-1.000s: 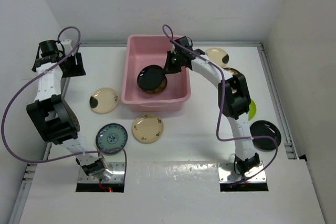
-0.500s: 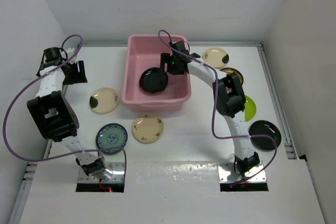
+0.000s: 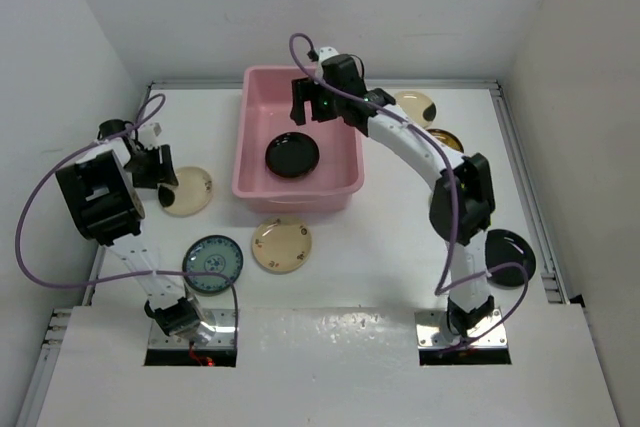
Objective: Place the plates into the plastic bin on the countertop
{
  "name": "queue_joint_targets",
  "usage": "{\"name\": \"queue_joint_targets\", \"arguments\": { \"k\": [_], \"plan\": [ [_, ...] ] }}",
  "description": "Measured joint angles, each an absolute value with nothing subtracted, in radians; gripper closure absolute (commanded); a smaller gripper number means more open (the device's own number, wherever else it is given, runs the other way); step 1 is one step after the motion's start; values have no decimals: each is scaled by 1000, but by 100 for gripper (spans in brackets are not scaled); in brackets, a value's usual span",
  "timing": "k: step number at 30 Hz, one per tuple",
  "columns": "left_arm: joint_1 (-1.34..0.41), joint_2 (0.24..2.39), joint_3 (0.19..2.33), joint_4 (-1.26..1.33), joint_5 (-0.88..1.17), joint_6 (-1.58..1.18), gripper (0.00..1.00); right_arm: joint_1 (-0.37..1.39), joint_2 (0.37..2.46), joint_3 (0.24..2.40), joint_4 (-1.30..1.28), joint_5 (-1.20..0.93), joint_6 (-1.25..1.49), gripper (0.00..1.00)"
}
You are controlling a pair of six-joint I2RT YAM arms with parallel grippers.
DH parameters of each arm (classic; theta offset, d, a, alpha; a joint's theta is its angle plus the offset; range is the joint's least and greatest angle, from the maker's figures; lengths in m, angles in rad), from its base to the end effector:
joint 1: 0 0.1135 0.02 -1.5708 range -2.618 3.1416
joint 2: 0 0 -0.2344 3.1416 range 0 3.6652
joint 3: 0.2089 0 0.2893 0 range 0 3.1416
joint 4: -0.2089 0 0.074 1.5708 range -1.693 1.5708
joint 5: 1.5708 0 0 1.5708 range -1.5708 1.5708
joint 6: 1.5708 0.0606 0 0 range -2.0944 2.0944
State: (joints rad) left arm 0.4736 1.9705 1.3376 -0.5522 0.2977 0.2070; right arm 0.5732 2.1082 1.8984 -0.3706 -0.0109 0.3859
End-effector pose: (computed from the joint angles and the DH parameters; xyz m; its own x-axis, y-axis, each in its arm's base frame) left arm 0.3859 0.1778 0.0882 -0.8764 -0.2284 -0.4240 -0.1611 0.9687 -0.1887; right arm 0.4549 0.2944 0.2408 -0.6338 0.0388 -0.7725 -0.3361 0.8857 0.3203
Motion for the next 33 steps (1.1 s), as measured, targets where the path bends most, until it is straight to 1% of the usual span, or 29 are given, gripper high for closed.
{"name": "queue_joint_targets", "arguments": {
  "k": [2, 3, 5, 6, 8, 9, 10, 14, 16, 20, 26, 33],
  "plan": [
    [479, 1975, 1339, -550, 327, 219, 47, 578, 2034, 1860, -341, -16, 381, 15],
    [480, 1979, 1340, -549, 327, 224, 59, 578, 2003, 1839, -327, -19, 381, 15],
    [481, 1993, 1345, -543, 332, 229, 68, 578, 1945, 1795, -303, -28, 382, 15],
    [482, 2001, 1355, -548, 337, 232, 74, 576, 1926, 1779, -293, -31, 385, 15],
    [485, 2012, 1369, -561, 365, 236, 84, 564, 1903, 1759, -284, -35, 392, 15],
    [487, 2016, 1374, -571, 389, 237, 98, 555, 1899, 1753, -281, -38, 393, 15],
    [489, 2018, 1377, -580, 411, 235, 100, 545, 1897, 1747, -279, -37, 396, 15],
    [490, 2030, 1397, -627, 474, 242, 100, 500, 1891, 1711, -275, -37, 410, 15],
    [494, 2032, 1411, -650, 482, 238, 100, 472, 1879, 1685, -277, -43, 429, 18],
    [494, 2030, 1466, -696, 482, 205, 100, 394, 1819, 1601, -259, -95, 495, 22],
    [489, 1989, 1657, -685, 454, 113, 100, 271, 1684, 1426, -229, -123, 562, 22],
    [434, 1867, 1859, -664, 437, 56, 100, 201, 1575, 1271, -228, -108, 576, 23]
  ]
}}
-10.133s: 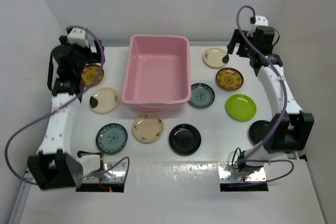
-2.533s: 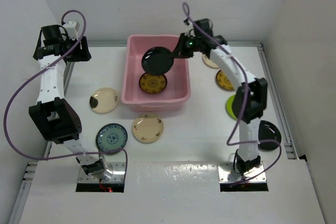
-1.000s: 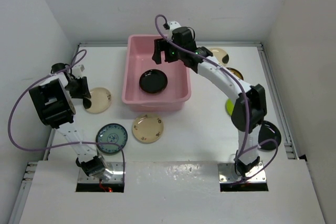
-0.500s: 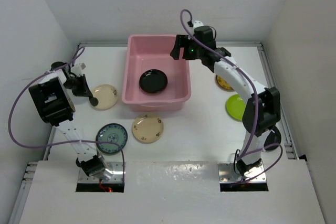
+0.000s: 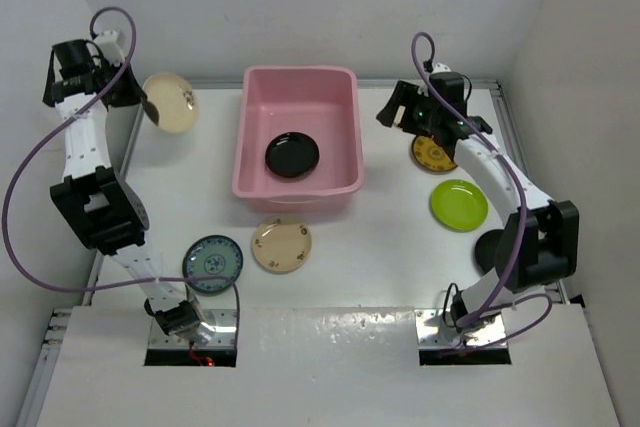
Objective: Place the plates into the plastic bin on the countertop
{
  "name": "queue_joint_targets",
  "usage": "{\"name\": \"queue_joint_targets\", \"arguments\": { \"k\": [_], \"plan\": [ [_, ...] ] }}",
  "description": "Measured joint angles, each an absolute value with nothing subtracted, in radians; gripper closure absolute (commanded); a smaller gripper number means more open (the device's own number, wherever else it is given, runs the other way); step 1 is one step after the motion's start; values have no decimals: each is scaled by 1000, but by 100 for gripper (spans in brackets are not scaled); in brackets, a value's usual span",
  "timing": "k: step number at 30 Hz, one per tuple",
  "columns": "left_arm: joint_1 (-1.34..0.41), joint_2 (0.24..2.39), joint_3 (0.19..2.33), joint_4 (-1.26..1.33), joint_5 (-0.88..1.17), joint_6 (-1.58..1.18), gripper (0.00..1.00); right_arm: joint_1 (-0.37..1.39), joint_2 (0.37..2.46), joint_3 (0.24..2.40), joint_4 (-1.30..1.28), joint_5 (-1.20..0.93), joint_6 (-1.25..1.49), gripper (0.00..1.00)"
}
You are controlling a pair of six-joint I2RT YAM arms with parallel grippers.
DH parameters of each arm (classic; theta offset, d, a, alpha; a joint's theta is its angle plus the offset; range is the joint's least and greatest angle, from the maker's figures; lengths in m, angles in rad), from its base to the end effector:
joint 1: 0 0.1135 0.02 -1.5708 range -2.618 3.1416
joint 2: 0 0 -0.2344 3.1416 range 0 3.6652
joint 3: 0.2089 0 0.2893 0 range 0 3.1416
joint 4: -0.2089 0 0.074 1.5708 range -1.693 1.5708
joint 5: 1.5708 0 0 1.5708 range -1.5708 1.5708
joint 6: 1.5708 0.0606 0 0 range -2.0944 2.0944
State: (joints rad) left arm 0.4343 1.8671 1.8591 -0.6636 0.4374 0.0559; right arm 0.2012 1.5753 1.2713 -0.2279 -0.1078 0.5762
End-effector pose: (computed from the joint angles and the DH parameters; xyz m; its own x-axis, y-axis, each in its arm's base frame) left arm 0.4397 0.1757 0.3152 -0.5681 -0.2077 -0.7963 -0.0487 0.9744 -0.2194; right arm 0.4149 0.0913 0.2523 -0.5745 0.4357 -0.6930 0.0280 0.8565 0.5153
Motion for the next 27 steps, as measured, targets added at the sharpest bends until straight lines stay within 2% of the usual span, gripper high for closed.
{"name": "queue_joint_targets", "arguments": {
  "k": [4, 8, 14, 19, 23, 24, 25, 27],
  "plan": [
    [329, 1822, 1945, -652, 447, 34, 100, 149, 1538, 1205, -236, -108, 585, 23],
    [151, 1814, 1959, -639, 491, 9, 100, 79, 1510, 1163, -256, -108, 607, 23],
    [-109, 1929, 1933, -643, 468, 20, 100, 27, 1455, 1128, -286, -97, 613, 23],
    [-163, 2088, 1930, -667, 429, 38, 100, 27, 1377, 1085, -302, -82, 609, 23],
    [-163, 2127, 1906, -680, 408, 62, 100, 14, 1357, 1076, -319, -74, 606, 22],
    [-163, 2127, 1906, -687, 407, 68, 97, 14, 1357, 1075, -324, -73, 606, 22],
    [-165, 2126, 1906, -688, 408, 75, 80, 4, 1357, 1073, -329, -73, 606, 18],
    [-170, 2126, 1906, -688, 413, 95, 59, -12, 1357, 1069, -341, -80, 608, 15]
  ]
}}
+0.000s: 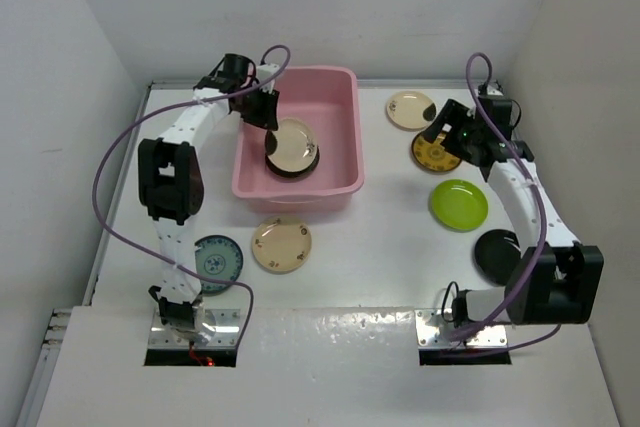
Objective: Place the plates into the plastic bin on the countertop
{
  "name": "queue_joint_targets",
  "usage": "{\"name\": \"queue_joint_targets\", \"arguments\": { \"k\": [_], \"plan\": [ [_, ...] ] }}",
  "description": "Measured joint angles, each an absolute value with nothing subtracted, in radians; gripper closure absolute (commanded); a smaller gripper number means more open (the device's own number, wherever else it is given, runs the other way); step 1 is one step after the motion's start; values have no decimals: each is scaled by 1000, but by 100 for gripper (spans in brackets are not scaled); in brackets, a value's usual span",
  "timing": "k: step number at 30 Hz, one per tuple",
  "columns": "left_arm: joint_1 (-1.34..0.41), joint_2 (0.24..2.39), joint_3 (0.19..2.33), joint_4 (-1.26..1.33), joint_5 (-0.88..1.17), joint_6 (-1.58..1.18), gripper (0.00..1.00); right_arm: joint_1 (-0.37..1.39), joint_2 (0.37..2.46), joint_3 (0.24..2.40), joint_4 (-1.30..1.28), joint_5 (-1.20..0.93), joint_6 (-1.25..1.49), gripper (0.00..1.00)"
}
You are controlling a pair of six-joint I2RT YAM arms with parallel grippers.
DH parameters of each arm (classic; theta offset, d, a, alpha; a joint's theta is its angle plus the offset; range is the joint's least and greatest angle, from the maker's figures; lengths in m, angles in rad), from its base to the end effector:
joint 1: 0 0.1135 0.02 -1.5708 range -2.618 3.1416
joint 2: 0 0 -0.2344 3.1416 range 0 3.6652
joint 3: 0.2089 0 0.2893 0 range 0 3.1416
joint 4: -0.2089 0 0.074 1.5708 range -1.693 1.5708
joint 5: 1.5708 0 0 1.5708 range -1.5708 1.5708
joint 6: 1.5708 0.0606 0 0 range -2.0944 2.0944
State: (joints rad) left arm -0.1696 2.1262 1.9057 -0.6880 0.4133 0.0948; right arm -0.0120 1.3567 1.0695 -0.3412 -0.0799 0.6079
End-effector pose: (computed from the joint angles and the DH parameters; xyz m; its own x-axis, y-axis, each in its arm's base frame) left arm 0.5010 -0.1105 0.2072 -0.7361 0.2140 -0.6422 0.4698 0.8445 -0.2571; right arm 0.3674 0.0004 0.2409 -0.5125 0.5755 -0.6372 0.2926 0.8148 0.5006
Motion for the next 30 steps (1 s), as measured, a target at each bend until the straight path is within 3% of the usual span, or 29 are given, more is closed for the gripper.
{"name": "queue_joint_targets", "arguments": {
  "k": [2, 5, 11, 17, 21, 30],
  "plan": [
    [-173, 2126, 1906, -695, 413, 121, 43, -47, 1357, 1058, -348, -88, 612, 8],
    [-185, 2126, 1910, -703, 394, 157, 29, -101, 1357, 1023, -368, -92, 628, 6],
    [-215, 2126, 2004, -725, 313, 198, 28, -218, 1330, 847, -426, -25, 757, 25],
    [-209, 2097, 2082, -717, 282, 204, 28, -336, 1209, 636, -443, 89, 887, 28],
    [-187, 2072, 2084, -717, 280, 200, 28, -391, 1264, 672, -384, 109, 841, 26],
    [-52, 2053, 2054, -721, 294, 171, 28, -486, 1642, 901, -339, 18, 713, 29]
  ]
}}
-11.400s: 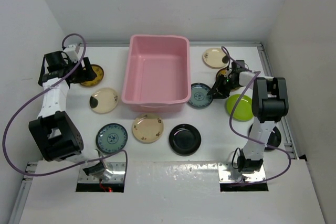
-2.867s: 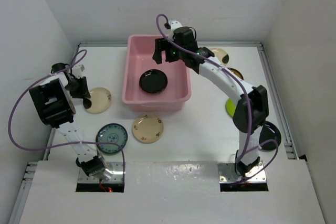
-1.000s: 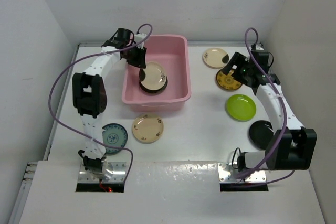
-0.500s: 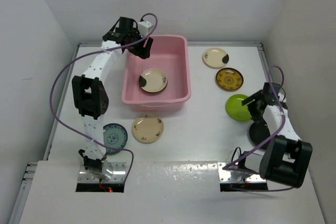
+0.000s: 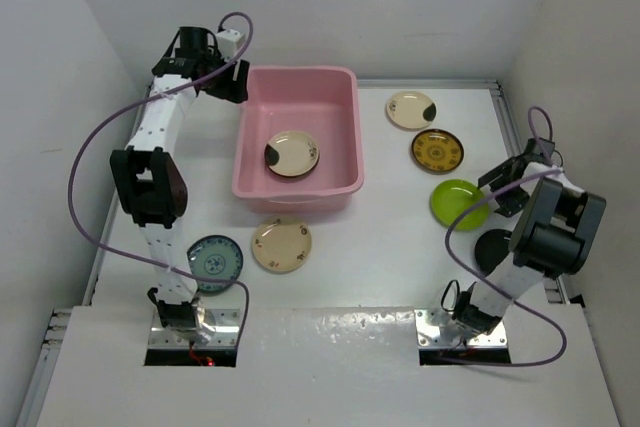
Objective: Place the plates into the plastic bin on the countertop
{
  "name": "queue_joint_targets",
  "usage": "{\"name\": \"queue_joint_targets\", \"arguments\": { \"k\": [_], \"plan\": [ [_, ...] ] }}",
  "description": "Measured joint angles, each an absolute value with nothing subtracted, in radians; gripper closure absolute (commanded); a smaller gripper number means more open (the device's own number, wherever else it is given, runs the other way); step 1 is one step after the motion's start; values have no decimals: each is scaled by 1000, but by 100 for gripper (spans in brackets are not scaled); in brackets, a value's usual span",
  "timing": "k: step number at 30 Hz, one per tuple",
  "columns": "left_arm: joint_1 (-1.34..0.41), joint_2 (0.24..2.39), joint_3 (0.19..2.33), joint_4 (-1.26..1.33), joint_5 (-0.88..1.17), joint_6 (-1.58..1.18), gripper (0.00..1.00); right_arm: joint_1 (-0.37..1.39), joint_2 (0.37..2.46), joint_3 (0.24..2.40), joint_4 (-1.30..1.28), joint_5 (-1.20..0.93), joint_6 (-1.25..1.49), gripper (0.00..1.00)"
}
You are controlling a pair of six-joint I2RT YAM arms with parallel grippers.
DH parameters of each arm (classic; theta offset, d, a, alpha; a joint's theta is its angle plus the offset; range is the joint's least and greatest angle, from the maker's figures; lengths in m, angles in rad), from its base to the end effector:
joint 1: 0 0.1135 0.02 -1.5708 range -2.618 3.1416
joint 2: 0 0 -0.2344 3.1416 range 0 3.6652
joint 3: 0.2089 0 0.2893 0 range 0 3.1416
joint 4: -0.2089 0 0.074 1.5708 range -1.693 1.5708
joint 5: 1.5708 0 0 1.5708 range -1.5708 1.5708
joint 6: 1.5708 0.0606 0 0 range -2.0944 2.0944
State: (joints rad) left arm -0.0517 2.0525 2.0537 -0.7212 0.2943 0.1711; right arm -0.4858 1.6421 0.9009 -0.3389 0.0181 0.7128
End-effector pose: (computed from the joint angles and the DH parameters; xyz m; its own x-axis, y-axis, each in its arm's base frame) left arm 0.5092 -0.0440 0.2945 -0.6034 0.1944 -0.7734 0.3755 0.9249 -0.0605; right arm 0.3085 -0.1641 0.0818 -0.2798 0.8872 -0.3670 0.8689 0.3966 0.2961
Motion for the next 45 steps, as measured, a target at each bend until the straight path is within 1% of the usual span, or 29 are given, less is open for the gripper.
{"name": "queue_joint_targets", "arguments": {
  "k": [2, 3, 6, 7, 9, 10, 12, 13, 14, 17, 19, 24, 27, 35, 41, 45],
  "plan": [
    [-27, 2051, 2045, -723, 297, 164, 28, -484, 1727, 944, -353, -16, 695, 30],
    [-14, 2049, 2040, -725, 299, 162, 28, -482, 1760, 958, -361, -33, 687, 35],
    [12, 2043, 2035, -727, 303, 153, 28, -477, 1779, 983, -369, -77, 669, 42],
    [17, 2040, 2035, -727, 303, 152, 28, -474, 1782, 982, -377, -90, 663, 48],
    [23, 2032, 2034, -727, 307, 149, 28, -465, 1784, 974, -401, -112, 648, 55],
    [26, 2027, 2034, -727, 309, 149, 28, -457, 1784, 970, -413, -123, 643, 61],
    [30, 2020, 2034, -727, 311, 149, 28, -439, 1784, 966, -431, -142, 625, 66],
    [30, 2017, 2034, -727, 313, 149, 28, -427, 1784, 964, -441, -152, 617, 73],
    [30, 2014, 2034, -726, 315, 149, 28, -412, 1785, 963, -457, -165, 601, 74],
    [30, 2008, 2034, -726, 317, 149, 28, -368, 1795, 963, -480, -215, 570, 85],
    [30, 2006, 2034, -727, 317, 149, 28, -328, 1802, 963, -482, -257, 543, 100],
    [31, 1998, 2029, -726, 311, 153, 28, -242, 1805, 958, -456, -330, 519, 100],
    [34, 1985, 2019, -727, 303, 157, 28, -233, 1786, 951, -440, -349, 525, 100],
    [59, 1952, 1988, -727, 290, 159, 28, -240, 1549, 958, -343, -322, 622, 100],
    [89, 1946, 1975, -725, 276, 171, 28, -224, 1470, 1024, -306, -265, 700, 100],
    [138, 1944, 1959, -725, 272, 166, 28, -130, 1456, 1149, -298, -187, 731, 100]
  ]
}}
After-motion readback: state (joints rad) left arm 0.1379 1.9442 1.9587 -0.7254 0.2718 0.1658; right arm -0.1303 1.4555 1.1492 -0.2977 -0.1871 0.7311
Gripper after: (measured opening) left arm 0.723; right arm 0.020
